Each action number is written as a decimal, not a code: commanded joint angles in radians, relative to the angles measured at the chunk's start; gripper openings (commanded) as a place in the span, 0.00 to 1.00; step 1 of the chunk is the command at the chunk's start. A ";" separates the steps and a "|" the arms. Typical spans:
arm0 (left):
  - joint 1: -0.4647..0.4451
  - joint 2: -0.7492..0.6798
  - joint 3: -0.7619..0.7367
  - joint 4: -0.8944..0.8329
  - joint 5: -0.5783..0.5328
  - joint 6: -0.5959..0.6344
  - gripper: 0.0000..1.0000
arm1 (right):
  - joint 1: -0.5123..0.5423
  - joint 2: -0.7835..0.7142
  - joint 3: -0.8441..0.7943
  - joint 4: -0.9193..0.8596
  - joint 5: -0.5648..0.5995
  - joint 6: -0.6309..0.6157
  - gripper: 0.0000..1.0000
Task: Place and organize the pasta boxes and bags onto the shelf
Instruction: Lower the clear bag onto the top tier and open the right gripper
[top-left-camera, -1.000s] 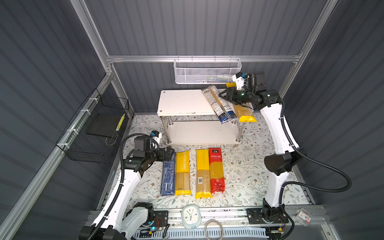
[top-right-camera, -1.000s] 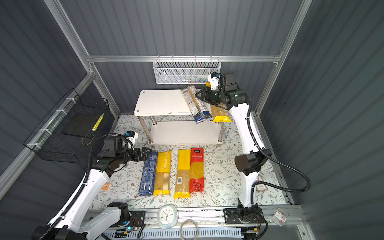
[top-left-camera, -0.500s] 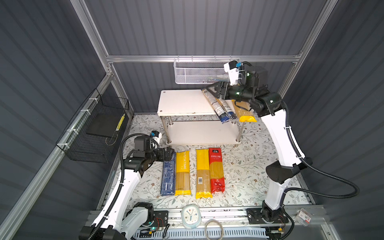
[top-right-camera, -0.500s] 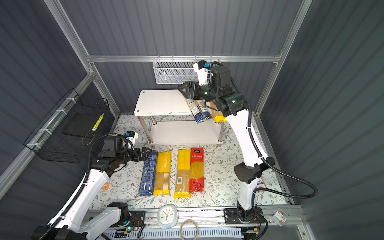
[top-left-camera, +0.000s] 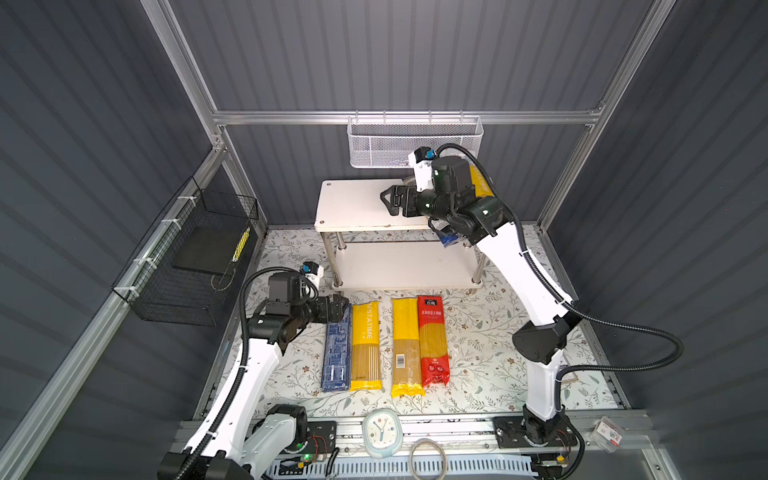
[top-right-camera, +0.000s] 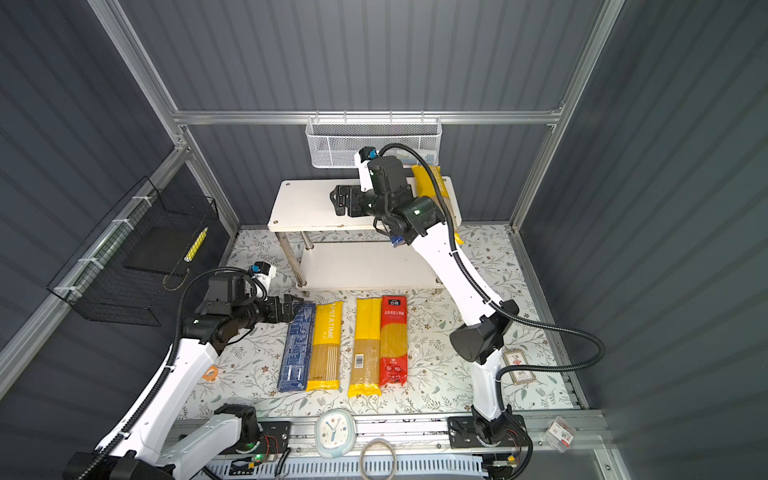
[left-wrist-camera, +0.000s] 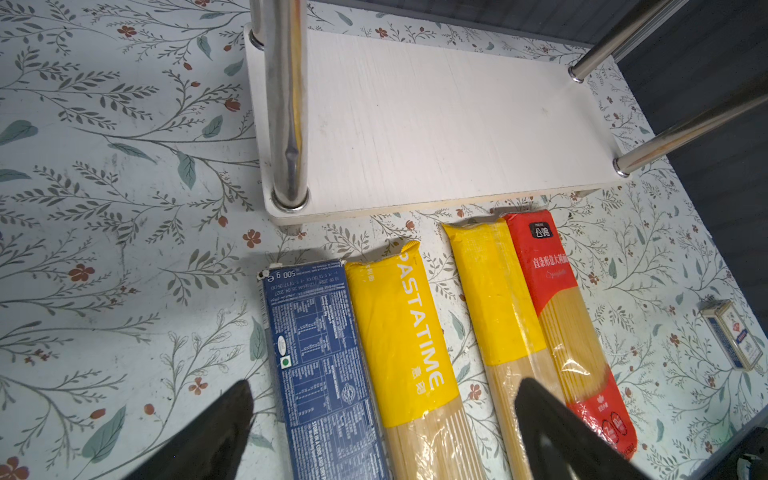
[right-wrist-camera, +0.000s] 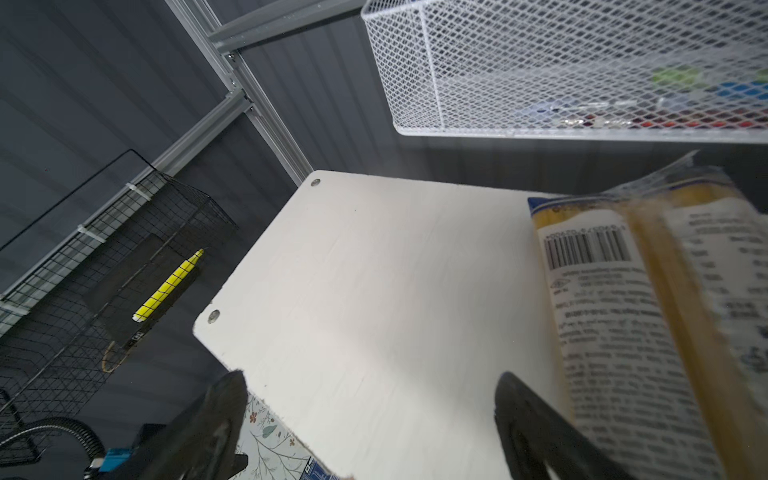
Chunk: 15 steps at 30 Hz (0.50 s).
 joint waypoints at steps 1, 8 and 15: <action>-0.003 -0.015 0.026 -0.024 -0.006 0.012 0.99 | 0.005 0.028 0.055 0.017 0.033 0.012 0.94; -0.003 -0.015 0.025 -0.022 -0.008 0.012 0.99 | 0.011 0.058 0.068 0.033 0.018 0.036 0.95; -0.003 -0.014 0.027 -0.022 -0.002 0.012 0.99 | 0.009 0.100 0.102 0.014 0.040 0.039 0.98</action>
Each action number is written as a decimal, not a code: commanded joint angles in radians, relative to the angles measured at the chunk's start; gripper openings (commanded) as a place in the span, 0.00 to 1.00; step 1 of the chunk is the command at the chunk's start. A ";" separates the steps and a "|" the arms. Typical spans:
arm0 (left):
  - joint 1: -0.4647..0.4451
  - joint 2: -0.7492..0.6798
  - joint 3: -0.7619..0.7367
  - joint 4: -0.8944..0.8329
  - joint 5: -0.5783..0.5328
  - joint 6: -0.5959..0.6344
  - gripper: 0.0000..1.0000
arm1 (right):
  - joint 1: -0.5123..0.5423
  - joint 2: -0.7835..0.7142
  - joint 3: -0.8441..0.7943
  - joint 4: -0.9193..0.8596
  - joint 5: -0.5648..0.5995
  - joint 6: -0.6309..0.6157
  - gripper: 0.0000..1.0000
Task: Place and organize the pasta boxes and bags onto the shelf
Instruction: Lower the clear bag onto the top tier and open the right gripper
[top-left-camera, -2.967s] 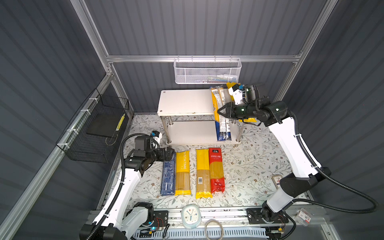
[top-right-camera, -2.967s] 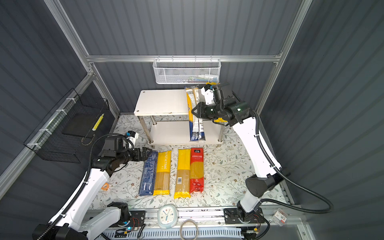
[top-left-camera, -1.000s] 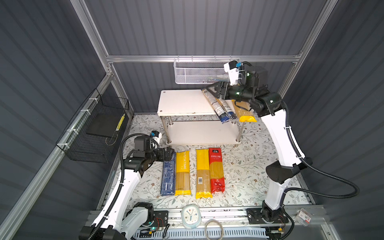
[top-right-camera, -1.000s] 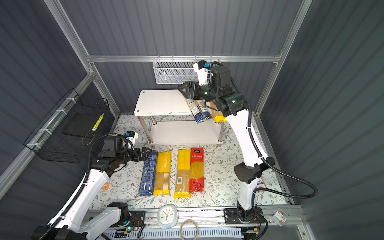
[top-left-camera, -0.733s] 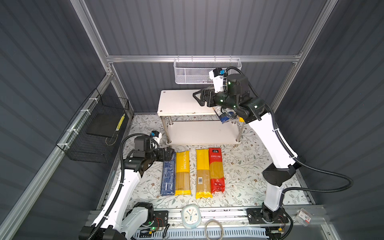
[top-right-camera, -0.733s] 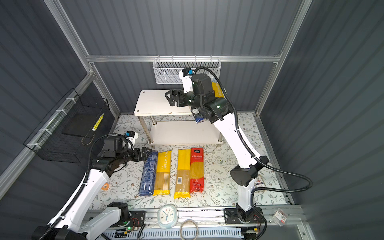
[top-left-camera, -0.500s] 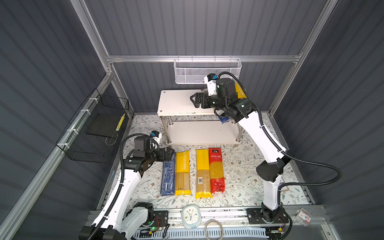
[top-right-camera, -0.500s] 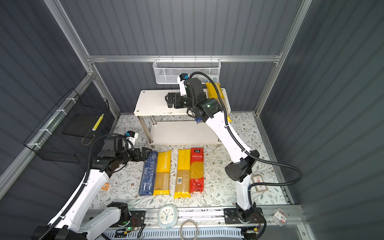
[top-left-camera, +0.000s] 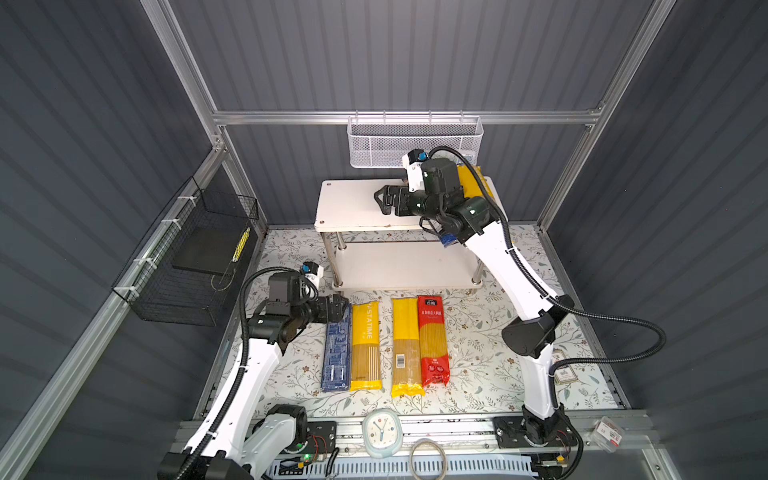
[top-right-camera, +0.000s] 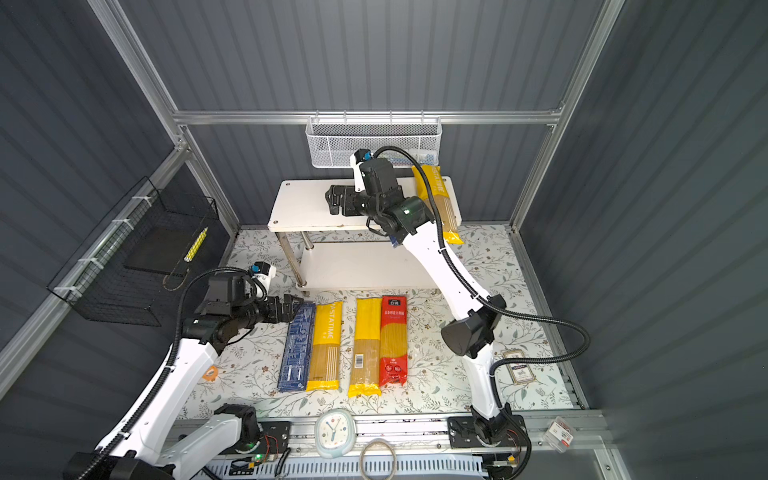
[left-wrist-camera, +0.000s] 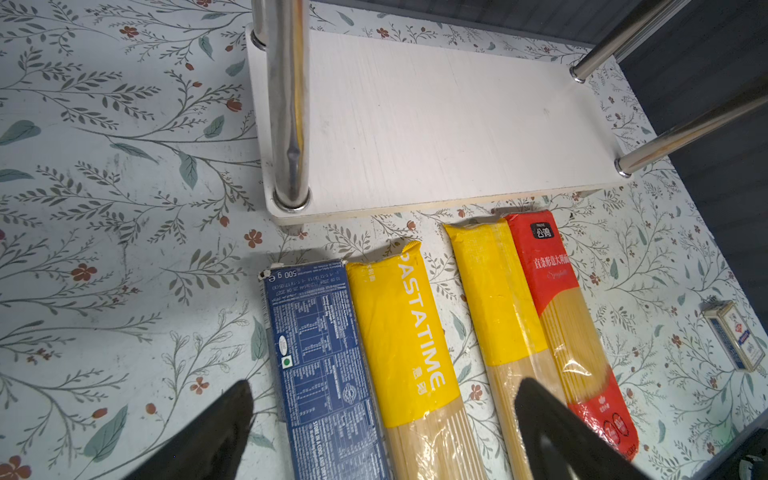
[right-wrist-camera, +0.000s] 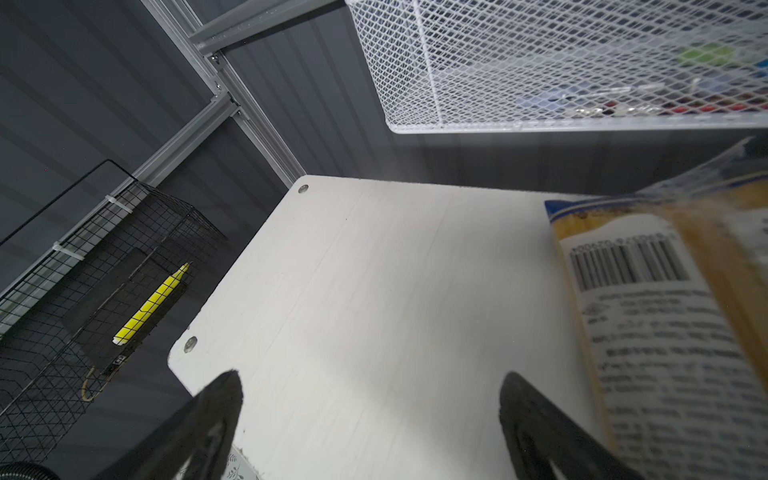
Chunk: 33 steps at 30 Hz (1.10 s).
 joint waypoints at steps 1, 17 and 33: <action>-0.003 -0.013 0.025 -0.022 0.000 0.012 0.99 | 0.002 0.026 0.031 0.002 0.025 0.005 0.98; -0.003 -0.016 0.026 -0.021 0.004 0.010 0.99 | -0.033 0.054 0.036 -0.033 0.072 0.023 0.99; -0.003 -0.013 0.024 -0.023 0.003 0.010 0.99 | -0.059 0.095 0.068 -0.008 0.160 0.008 0.99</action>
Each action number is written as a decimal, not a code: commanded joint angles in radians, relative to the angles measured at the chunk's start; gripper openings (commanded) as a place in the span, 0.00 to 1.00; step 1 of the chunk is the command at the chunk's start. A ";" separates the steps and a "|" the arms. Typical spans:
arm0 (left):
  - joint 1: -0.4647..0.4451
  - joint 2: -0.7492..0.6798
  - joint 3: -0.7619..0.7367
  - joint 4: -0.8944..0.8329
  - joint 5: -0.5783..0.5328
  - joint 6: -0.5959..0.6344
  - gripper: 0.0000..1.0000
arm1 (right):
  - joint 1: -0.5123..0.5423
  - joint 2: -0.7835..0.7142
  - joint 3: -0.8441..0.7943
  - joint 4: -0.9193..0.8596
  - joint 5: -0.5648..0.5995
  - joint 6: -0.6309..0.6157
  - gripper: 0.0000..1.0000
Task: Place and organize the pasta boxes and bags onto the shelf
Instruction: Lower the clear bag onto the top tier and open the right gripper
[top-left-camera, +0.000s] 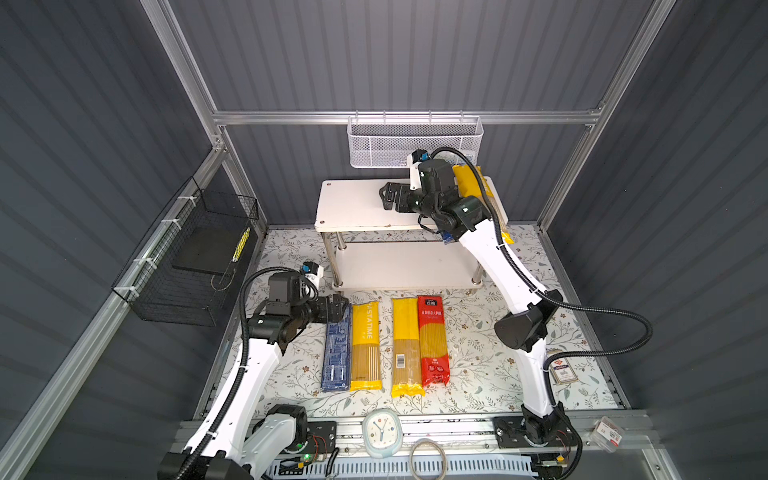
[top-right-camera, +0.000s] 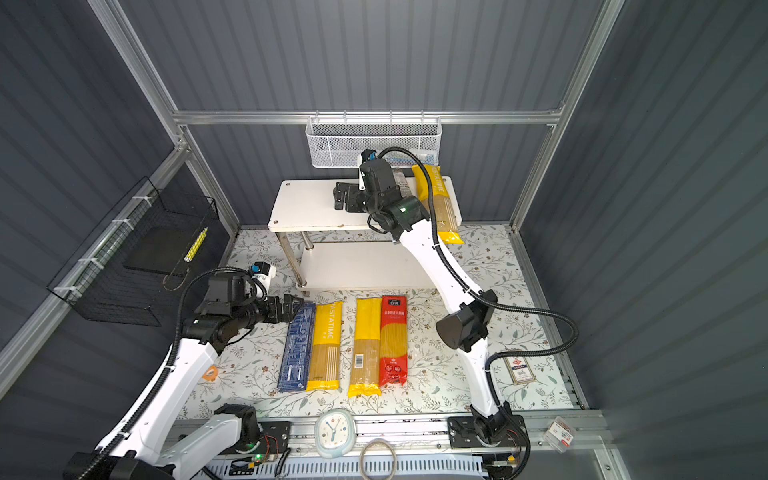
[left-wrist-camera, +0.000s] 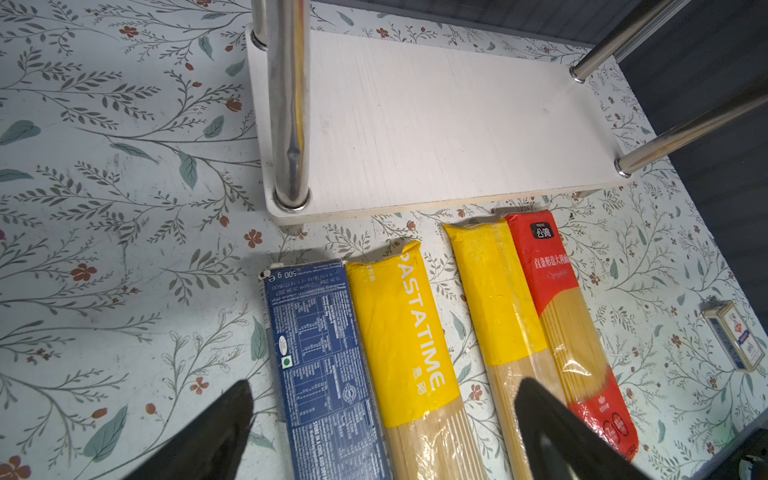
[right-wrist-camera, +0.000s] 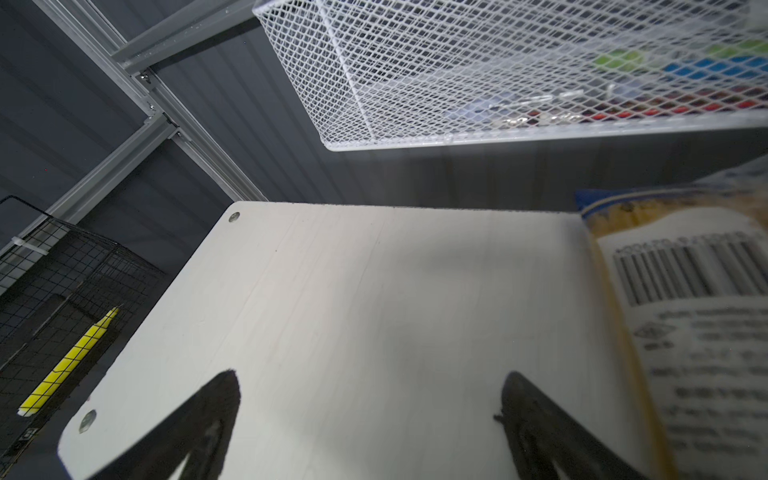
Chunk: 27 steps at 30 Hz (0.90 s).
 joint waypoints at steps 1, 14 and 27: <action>-0.003 -0.012 0.024 -0.024 0.001 0.010 0.99 | -0.026 0.021 0.025 -0.026 0.075 -0.010 0.99; -0.003 -0.005 0.028 -0.023 -0.006 0.012 0.99 | 0.058 -0.060 0.017 0.075 -0.076 -0.203 0.99; -0.003 -0.006 0.032 -0.024 -0.019 0.018 0.99 | 0.116 -0.591 -0.633 0.289 -0.125 -0.298 0.99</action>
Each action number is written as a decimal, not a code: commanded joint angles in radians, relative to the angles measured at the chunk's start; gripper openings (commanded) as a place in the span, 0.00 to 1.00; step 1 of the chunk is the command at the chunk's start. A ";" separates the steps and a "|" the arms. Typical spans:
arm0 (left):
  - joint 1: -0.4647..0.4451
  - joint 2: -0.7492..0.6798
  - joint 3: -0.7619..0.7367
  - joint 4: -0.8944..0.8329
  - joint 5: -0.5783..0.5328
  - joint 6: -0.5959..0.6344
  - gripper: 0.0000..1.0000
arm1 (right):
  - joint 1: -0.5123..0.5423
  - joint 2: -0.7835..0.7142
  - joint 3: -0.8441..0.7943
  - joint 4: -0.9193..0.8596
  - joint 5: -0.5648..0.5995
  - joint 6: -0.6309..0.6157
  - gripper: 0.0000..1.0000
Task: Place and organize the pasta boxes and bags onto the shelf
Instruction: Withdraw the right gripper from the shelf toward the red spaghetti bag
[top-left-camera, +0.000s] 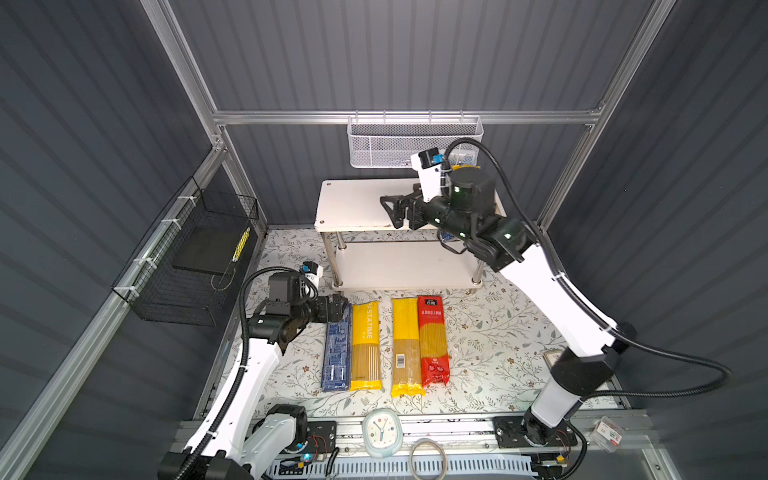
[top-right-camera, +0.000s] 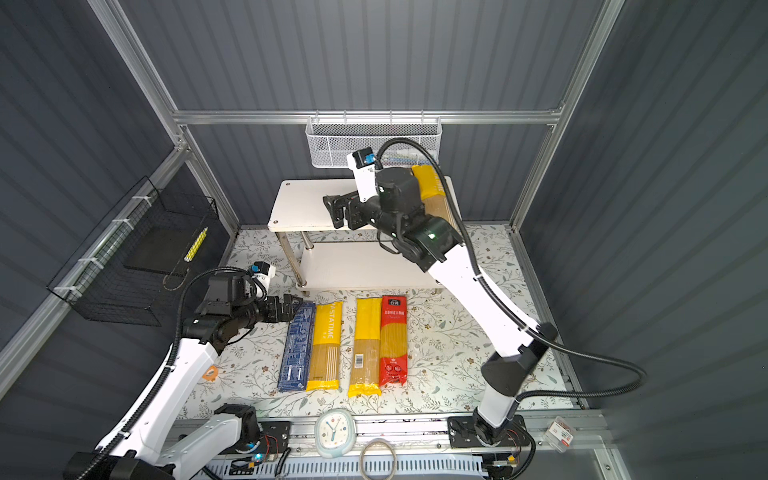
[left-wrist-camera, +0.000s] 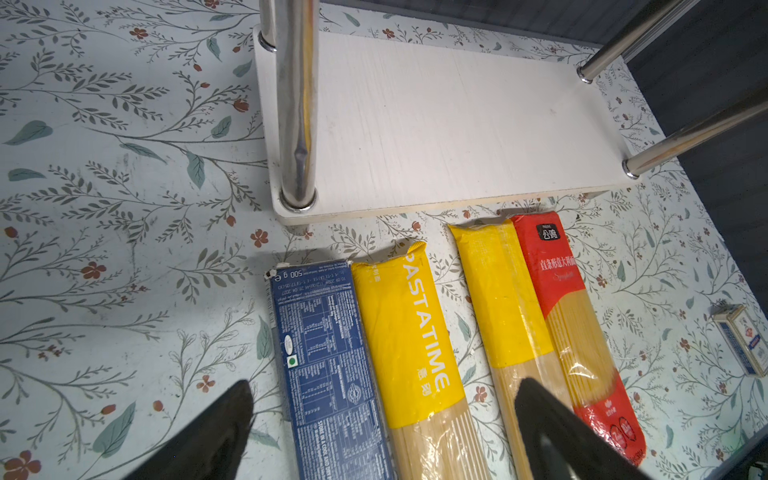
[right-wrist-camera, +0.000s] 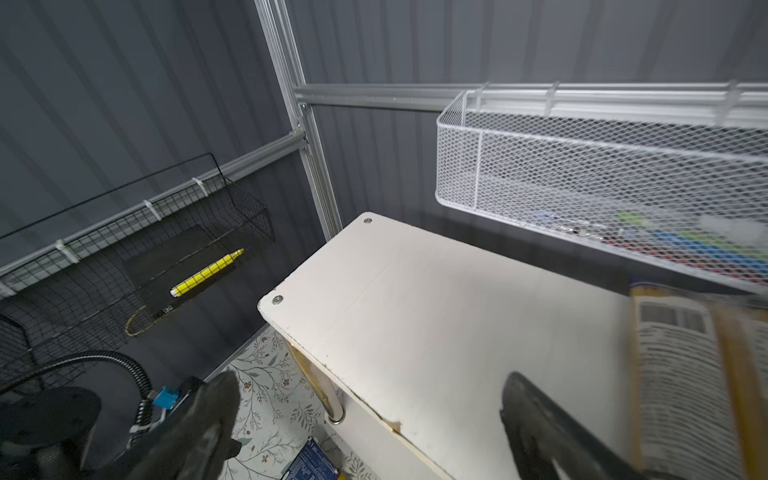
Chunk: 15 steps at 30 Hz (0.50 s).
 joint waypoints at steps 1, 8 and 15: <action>-0.003 -0.007 0.030 -0.023 -0.005 0.018 0.99 | -0.001 -0.092 -0.114 0.012 -0.082 -0.024 0.99; -0.003 -0.015 0.029 -0.020 -0.015 0.018 0.99 | 0.017 -0.301 -0.352 -0.110 -0.026 0.024 0.99; -0.003 -0.016 0.029 -0.026 -0.017 0.015 0.99 | 0.013 -0.392 -0.393 -0.335 0.055 0.054 0.99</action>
